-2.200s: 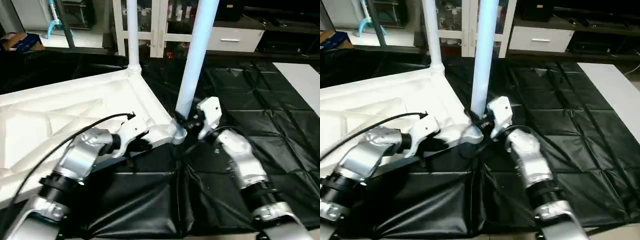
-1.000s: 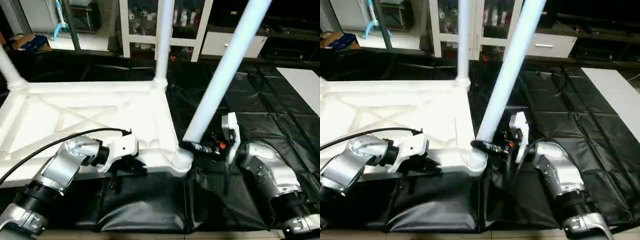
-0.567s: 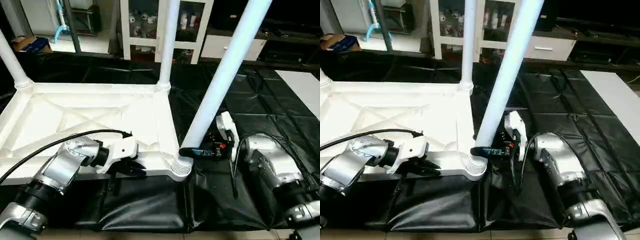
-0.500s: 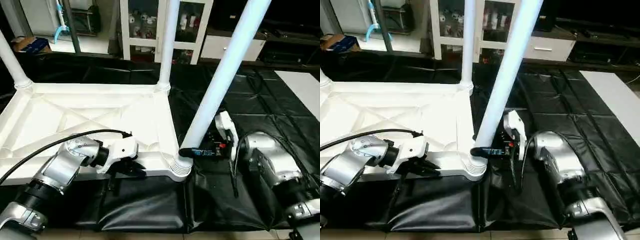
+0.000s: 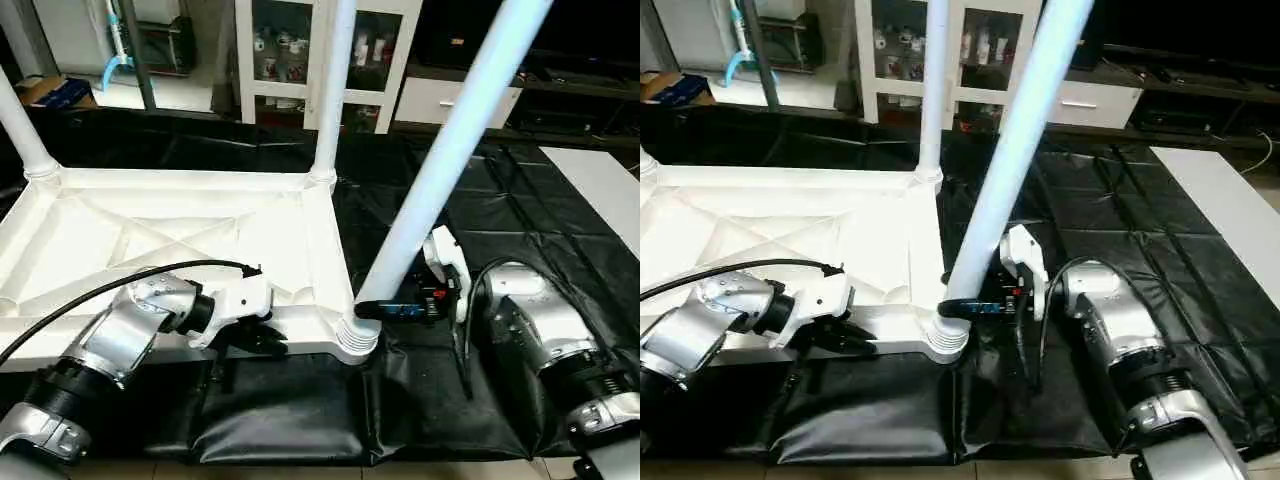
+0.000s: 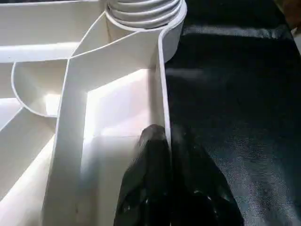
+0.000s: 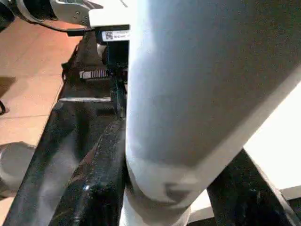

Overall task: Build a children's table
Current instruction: Insert table leg to table base

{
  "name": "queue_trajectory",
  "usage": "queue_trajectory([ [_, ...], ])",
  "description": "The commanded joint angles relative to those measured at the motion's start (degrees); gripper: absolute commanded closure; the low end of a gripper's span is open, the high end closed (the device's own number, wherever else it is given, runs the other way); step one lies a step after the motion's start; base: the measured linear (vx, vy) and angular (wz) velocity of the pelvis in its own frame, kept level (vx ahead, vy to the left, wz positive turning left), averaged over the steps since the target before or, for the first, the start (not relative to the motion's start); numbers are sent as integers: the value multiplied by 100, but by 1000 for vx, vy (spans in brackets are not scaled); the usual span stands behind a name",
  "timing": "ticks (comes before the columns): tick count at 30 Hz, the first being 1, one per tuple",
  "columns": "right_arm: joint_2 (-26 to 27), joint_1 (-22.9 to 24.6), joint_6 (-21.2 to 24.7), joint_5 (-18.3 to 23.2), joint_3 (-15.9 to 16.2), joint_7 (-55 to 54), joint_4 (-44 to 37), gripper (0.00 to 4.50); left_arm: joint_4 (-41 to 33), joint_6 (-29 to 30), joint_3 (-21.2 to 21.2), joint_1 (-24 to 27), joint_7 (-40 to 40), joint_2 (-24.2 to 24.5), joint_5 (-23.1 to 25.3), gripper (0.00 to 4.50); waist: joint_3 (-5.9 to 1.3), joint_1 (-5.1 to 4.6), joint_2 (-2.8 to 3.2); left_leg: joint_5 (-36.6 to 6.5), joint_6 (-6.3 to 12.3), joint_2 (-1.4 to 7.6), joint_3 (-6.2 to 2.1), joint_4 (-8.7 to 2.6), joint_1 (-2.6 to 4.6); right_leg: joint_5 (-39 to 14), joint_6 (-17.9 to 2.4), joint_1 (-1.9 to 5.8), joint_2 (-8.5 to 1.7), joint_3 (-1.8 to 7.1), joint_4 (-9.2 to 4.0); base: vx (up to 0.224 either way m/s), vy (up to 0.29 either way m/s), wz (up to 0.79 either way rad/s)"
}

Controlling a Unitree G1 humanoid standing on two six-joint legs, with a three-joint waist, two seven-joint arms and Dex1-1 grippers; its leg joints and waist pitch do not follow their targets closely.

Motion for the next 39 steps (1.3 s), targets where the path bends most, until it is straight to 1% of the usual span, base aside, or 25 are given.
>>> queue_trajectory([
  [1,-22,285,10,-819,462,-298,245,266,-282,-305,-104,-218,-488,-118,-139,450,-230,-12,156,-1006,111,175,-21,-424,20,107,-1440,198,-405,274,-403,0,0,0],
  [5,21,259,40,-811,511,-157,125,266,-275,-276,-121,-231,-498,-126,-146,450,-234,-28,178,-975,126,170,-22,-422,18,197,-1470,194,-395,273,-393,0,0,0],
  [8,3,207,173,-840,632,4,73,266,-306,-249,-147,-232,-508,-125,-149,450,-230,-27,167,-984,147,172,-20,-424,15,187,-1482,196,-399,274,-395,0,0,0],
  [10,-64,178,246,-922,764,127,137,266,-324,-234,-173,-231,-505,-111,-136,450,-229,-27,147,-993,152,172,-18,-424,11,127,-1475,199,-402,275,-401,0,0,0],
  [11,-87,174,253,-953,797,150,172,266,-327,-231,-181,-231,-505,-102,-126,450,-230,-22,158,-955,155,172,-17,-422,19,142,-1482,192,-403,276,-399,0,0,0],
  [13,-98,173,255,-968,814,160,194,266,-328,-229,-186,-230,-506,-95,-121,450,-227,-23,162,-955,156,172,-15,-424,18,135,-1480,191,-402,277,-402,0,0,0],
  [14,-140,181,84,-1138,875,161,327,266,-326,-235,-197,-215,-513,-57,-94,450,-228,-20,177,-961,145,176,-16,-423,21,139,-1478,184,-403,275,-399,0,0,0],
  [16,-155,181,5,-1209,900,152,368,266,-327,-239,-199,-209,-517,-45,-87,450,-223,-28,168,-1008,132,173,-16,-426,13,105,-1470,185,-399,273,-402,0,0,0],
  [19,-139,180,-40,-1235,899,118,361,266,-328,-238,-201,-207,-523,-39,-81,450,-217,-28,167,-1063,123,172,-15,-434,21,11,-1447,182,-400,282,-417,0,0,0],
  [20,-89,180,-144,-1282,932,65,249,266,-322,-235,-213,-220,-521,-58,-69,450,-215,-32,173,-1097,114,174,-15,-436,25,-23,-1442,178,-398,283,-419,0,0,0],
  [22,-35,190,-234,-1303,928,-11,195,266,-312,-237,-222,-234,-510,-78,-51,450,-215,-36,165,-1099,105,171,-17,-439,18,-41,-1426,181,-399,289,-419,0,0,0],
  [27,18,217,-306,-1307,841,-199,306,266,-289,-246,-227,-245,-461,-77,-9,450,-201,-37,160,-1244,91,167,-12,-450,36,-332,-1374,162,-395,306,-458,0,0,0],
  [32,12,228,-376,-1364,834,-177,344,266,-282,-231,-231,-235,-469,-43,10,450,-200,-38,168,-1271,86,172,-13,-458,42,-349,-1382,151,-388,304,-460,0,0,0],
  [33,20,224,-379,-1371,834,-189,349,266,-281,-229,-233,-235,-466,-43,16,450,-199,-47,142,-1267,95,170,-10,-456,35,-348,-1378,153,-384,306,-461,0,0,0],
  [34,51,210,-392,-1396,837,-238,368,266,-280,-220,-242,-236,-451,-45,42,450,-197,-43,155,-1274,95,169,-11,-458,34,-383,-1371,152,-390,308,-463,0,0,0],
  [36,94,186,-411,-1495,835,-469,465,266,-287,-155,-247,-228,-390,-61,77,450,-189,-49,126,-1312,90,170,-12,-463,30,-505,-1343,149,-391,309,-476,0,0,0],
  [37,94,186,-411,-1495,835,-469,465,266,-287,-155,-247,-228,-390,-61,77,450,-184,-48,139,-1353,75,169,-14,-468,35,-626,-1313,139,-395,312,-486,0,0,0],
  [38,200,79,-474,-1875,793,-1450,900,266,-261,-6,-230,-237,-53,-129,244,450,-179,-57,131,-1382,40,168,-10,-476,42,-772,-1279,122,-396,315,-499,0,0,0],
  [39,230,51,-471,-1948,768,-1710,1018,266,-250,24,-225,-242,40,-145,294,450,-158,-67,132,-1444,4,171,-15,-491,36,-930,-1246,113,-399,315,-513,0,0,0],
])
